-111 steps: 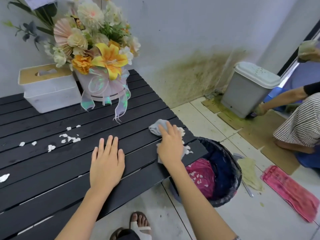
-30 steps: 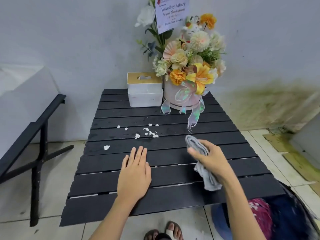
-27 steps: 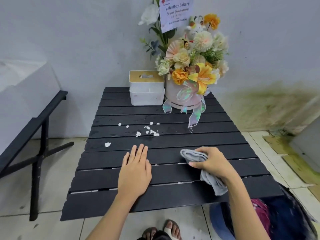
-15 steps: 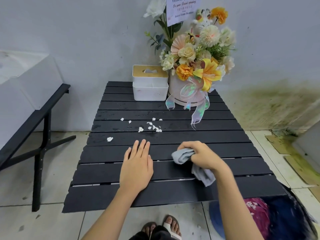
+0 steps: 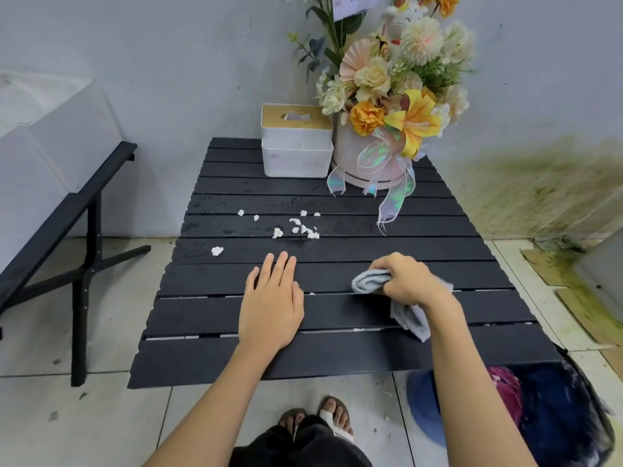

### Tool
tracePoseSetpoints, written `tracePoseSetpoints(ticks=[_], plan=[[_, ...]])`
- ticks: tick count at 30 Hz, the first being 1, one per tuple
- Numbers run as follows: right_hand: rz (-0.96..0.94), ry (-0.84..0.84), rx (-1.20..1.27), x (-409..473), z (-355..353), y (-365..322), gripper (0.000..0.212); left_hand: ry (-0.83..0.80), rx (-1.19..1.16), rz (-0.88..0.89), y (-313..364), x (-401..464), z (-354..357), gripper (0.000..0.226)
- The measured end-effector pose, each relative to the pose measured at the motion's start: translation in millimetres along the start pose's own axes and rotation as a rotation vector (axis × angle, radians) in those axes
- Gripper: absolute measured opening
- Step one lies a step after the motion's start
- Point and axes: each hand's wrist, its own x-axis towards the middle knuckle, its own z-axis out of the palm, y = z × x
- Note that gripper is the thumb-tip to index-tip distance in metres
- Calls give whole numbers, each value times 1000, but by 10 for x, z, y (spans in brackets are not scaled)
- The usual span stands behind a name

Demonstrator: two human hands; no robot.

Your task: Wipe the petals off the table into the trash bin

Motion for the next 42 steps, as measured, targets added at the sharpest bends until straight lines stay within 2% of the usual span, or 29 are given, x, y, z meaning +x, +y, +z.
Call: tracePoseSetpoints(ticks=[3,9,13,15,17,23,26,28,31,33,35,38,42], plan=[[39,125,-61,-51,86,-122,31,6,-10,-4,7,-13,2,56],[-220,150,-16,48,392,-722,30,-65,-47,57,-32,-19,-45,53],[-66,133,-69,-25,262,-350,33,12,-120,-5,-14,-31,-82,50],[51,154,-44,-67,191,-174,34,8,-94,1,5,-24,-75,51],[78,180,-11,-75,214,-183,34,-8,-82,6,18,-28,-77,53],[-127,238,34,49,488,-744,30,-8,-94,22,-7,-27,-44,50],[-224,228,149,29,543,-862,30,5,-114,-76,-26,-36,-61,52],[-233,218,132,-25,494,-733,32,2,-101,-116,-5,-50,-78,53],[-75,209,-4,-76,284,-290,26,20,-85,-133,16,-42,-81,52],[96,173,60,-124,128,-21,27,16,-71,-125,17,-31,-72,53],[150,167,105,-126,89,77,29,15,-72,-125,16,-26,-66,54],[60,185,44,-48,178,-122,29,28,-78,-128,32,-30,-71,54],[-70,145,106,53,314,-434,32,30,-93,-135,29,-21,-60,52]])
